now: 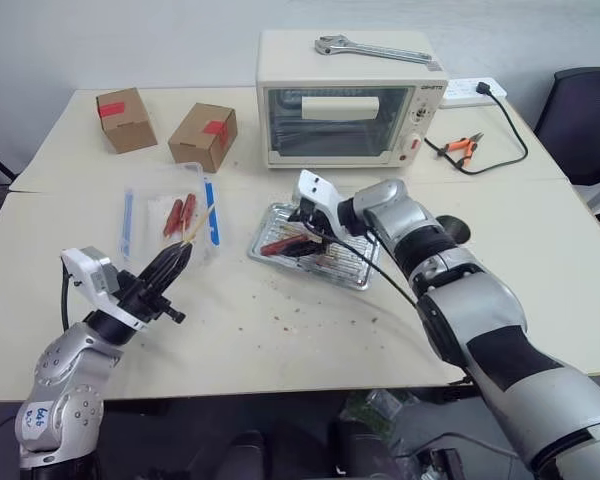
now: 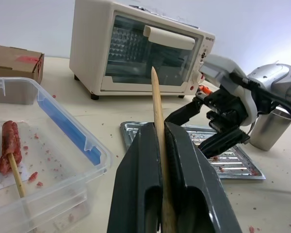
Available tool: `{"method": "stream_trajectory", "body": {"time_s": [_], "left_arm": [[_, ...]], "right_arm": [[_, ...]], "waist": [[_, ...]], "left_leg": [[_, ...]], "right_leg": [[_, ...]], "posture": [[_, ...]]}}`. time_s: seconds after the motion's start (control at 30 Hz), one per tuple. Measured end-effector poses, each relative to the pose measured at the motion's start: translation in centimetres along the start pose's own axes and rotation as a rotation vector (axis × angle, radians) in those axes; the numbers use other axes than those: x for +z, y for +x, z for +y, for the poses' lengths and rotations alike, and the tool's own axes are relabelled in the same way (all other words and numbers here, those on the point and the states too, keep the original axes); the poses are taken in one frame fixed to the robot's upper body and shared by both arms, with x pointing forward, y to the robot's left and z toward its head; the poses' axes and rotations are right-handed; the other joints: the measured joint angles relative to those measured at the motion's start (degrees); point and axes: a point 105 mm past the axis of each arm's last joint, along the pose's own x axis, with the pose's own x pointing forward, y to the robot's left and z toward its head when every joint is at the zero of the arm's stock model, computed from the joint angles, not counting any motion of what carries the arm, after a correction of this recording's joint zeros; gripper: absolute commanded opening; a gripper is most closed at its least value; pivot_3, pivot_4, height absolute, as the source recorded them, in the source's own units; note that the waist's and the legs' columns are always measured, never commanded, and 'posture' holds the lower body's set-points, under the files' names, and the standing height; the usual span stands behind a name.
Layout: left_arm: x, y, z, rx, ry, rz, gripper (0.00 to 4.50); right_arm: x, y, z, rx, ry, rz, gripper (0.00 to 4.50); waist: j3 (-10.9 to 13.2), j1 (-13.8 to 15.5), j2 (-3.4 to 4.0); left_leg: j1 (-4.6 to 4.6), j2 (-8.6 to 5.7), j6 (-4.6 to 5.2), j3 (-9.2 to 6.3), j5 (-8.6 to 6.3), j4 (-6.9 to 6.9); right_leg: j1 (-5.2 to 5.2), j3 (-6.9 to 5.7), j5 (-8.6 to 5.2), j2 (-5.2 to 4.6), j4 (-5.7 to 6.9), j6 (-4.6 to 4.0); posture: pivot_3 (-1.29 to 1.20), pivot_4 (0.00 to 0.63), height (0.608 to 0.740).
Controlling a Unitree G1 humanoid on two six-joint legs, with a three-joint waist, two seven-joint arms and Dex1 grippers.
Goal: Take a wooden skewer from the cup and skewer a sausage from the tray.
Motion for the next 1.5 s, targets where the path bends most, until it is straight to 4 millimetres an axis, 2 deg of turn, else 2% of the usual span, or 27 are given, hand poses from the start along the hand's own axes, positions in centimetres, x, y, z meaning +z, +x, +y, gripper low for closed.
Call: {"method": "stream_trajectory", "body": {"time_s": [0.07,0.17,0.47,0.53,0.67,0.73,0.87,0.93,0.97,1.07,1.13,1.27,1.5], "left_arm": [[0.0,0.0,0.0,-0.002,-0.001,0.001,0.0],[-0.1,0.0,-0.1,-0.004,-0.001,0.001,0.0],[-0.6,-0.5,-0.2,-0.01,-0.012,0.022,0.0],[-0.6,-0.5,-0.2,-0.014,-0.012,0.023,0.0],[-0.6,-0.6,-0.5,-0.043,-0.005,0.036,0.0],[-0.5,-0.7,-0.7,-0.088,0.015,0.06,0.0],[-0.5,-0.9,-1.5,-0.216,0.062,0.139,0.0],[-0.6,-1.0,-2.1,-0.318,0.087,0.202,0.0],[-0.5,-1.0,-2.2,-0.342,0.095,0.214,0.0],[-0.7,-1.2,-2.8,-0.472,0.113,0.288,0.0],[-1.0,-1.1,-3.7,-0.574,0.101,0.325,0.0],[-1.4,-0.8,-4.5,-0.681,0.066,0.364,0.0],[-2.4,0.2,-5.3,-0.8,0.055,0.421,0.0]], "right_arm": [[-0.8,0.5,0.1,-0.017,0.007,0.008,4.45],[-0.8,0.7,0.1,-0.037,-0.005,0.0,3.86],[-1.4,0.9,0.4,-0.023,-0.012,0.006,0.82],[-1.4,0.9,0.5,-0.021,-0.012,0.003,0.29],[-1.2,0.7,0.6,0.0,-0.018,-0.02,0.22],[-0.8,-0.4,0.6,0.028,-0.047,-0.086,0.22],[0.8,-4.0,0.5,0.081,-0.167,-0.182,0.22],[1.1,-6.9,1.0,0.098,-0.234,-0.225,0.22],[1.1,-7.7,1.3,0.105,-0.247,-0.229,0.22],[-0.5,-10.6,3.6,0.145,-0.271,-0.217,0.22],[-2.7,-12.2,5.6,0.173,-0.266,-0.164,0.22],[-4.4,-13.1,7.9,0.203,-0.232,-0.132,0.22],[-3.3,-13.7,9.2,0.183,-0.242,-0.149,0.22]], "waist": [[0.0,0.0,0.0],[0.0,0.0,0.0],[0.0,0.0,0.0],[0.0,0.0,0.0],[0.0,0.0,0.0],[0.0,0.0,0.0],[0.0,0.3,0.01],[0.0,0.5,0.03],[0.0,0.6,0.03],[0.0,1.2,0.03],[0.0,1.6,0.05],[0.1,1.3,0.09],[0.1,1.8,0.1]], "left_leg": [[0.0,0.0,0.0,0.0,0.0,0.0],[0.0,0.0,-0.01,0.01,0.0,0.01],[0.0,0.01,-0.01,0.0,0.01,0.01],[0.0,0.01,-0.01,0.0,0.01,0.01],[0.0,0.01,-0.01,0.0,0.01,0.0],[0.0,0.0,-0.01,0.01,0.01,0.0],[-0.03,-0.02,0.01,-0.03,-0.01,0.01],[-0.03,-0.01,0.02,-0.07,-0.03,-0.01],[-0.03,-0.01,0.03,-0.06,-0.03,-0.03],[-0.03,0.02,0.02,-0.08,-0.05,-0.06],[-0.03,0.01,0.05,-0.05,-0.07,-0.05],[0.03,0.05,0.05,0.06,-0.05,-0.04],[0.09,0.05,0.05,0.01,-0.05,-0.04]], "right_leg": [[0.0,0.0,0.0,0.0,0.0,0.0],[0.0,0.0,0.0,0.0,0.0,0.0],[0.0,0.0,0.0,0.0,0.0,0.0],[0.0,0.0,0.0,0.0,0.0,0.0],[0.0,-0.01,0.0,0.0,0.0,0.0],[0.01,0.0,0.0,0.0,-0.02,0.0],[0.03,-0.03,0.0,-0.01,-0.06,0.0],[0.07,-0.05,0.0,-0.01,-0.14,0.0],[0.07,-0.05,0.0,-0.02,-0.14,0.0],[0.07,-0.06,0.0,-0.01,-0.2,0.0],[0.08,-0.04,0.0,-0.01,-0.31,0.0],[0.08,0.03,0.0,0.0,-0.45,0.0],[0.12,0.02,-0.01,0.0,-0.41,-0.01]], "posture": [[0.0,0.15,0.74],[0.0,0.15,0.74],[0.0,0.15,0.74],[0.0,0.15,0.74],[0.0,0.15,0.74],[0.0,0.15,0.74],[0.0,0.15,0.74],[0.0,0.15,0.74],[0.0,0.15,0.74],[0.0,0.15,0.74],[0.0,0.15,0.74],[0.0,0.15,0.74],[0.0,0.15,0.74]]}}
